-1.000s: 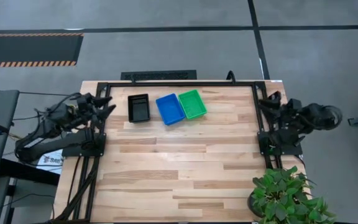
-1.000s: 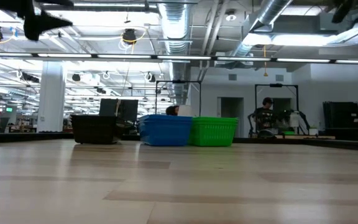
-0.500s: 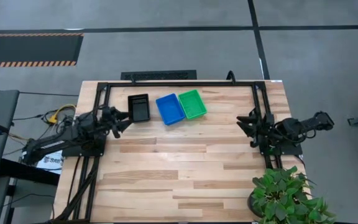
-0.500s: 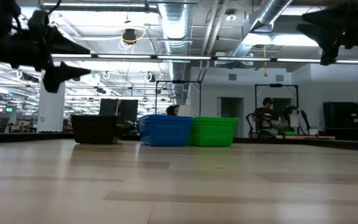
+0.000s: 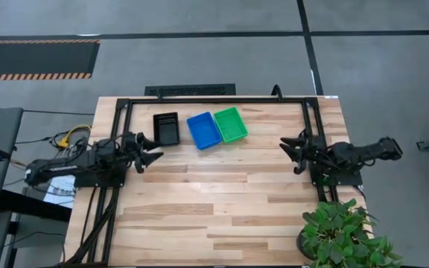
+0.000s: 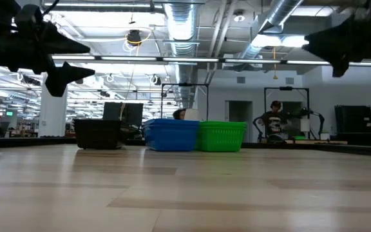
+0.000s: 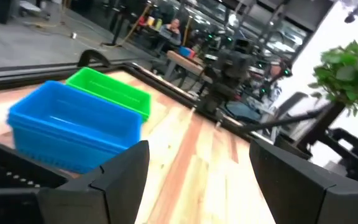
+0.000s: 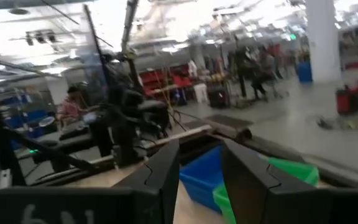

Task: Stack baskets by color
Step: Return to Home Position

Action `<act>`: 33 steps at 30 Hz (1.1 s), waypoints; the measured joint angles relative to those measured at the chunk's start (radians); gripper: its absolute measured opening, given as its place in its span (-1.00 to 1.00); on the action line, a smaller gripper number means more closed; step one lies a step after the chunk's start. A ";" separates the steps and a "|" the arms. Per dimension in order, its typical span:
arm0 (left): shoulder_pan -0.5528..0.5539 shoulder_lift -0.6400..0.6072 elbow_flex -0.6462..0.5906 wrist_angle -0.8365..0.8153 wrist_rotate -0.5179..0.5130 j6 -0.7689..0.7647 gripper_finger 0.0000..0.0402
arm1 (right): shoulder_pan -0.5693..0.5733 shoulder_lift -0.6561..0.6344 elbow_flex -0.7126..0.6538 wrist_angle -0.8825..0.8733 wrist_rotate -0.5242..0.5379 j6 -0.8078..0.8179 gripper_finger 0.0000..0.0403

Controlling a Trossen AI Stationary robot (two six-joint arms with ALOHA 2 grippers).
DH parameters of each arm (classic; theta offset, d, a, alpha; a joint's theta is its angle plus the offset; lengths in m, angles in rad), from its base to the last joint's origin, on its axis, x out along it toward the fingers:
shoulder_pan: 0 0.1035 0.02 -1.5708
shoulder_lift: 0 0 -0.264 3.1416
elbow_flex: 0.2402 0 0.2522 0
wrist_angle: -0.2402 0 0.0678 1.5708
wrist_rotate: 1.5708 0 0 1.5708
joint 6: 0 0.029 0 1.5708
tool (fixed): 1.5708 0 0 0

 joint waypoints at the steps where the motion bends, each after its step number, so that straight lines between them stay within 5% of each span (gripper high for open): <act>1: -0.029 0.000 0.000 0.002 -0.019 0.011 0.33 | -0.011 0.000 0.000 -0.018 0.001 0.023 -0.30; 10: -0.171 0.000 -0.001 0.035 -0.194 0.139 0.33 | -0.106 0.000 0.000 -0.136 0.001 0.061 -0.32; 33: -0.172 0.000 -0.002 0.029 -0.118 0.175 0.33 | -0.118 0.002 0.000 -0.180 -0.007 0.071 -0.32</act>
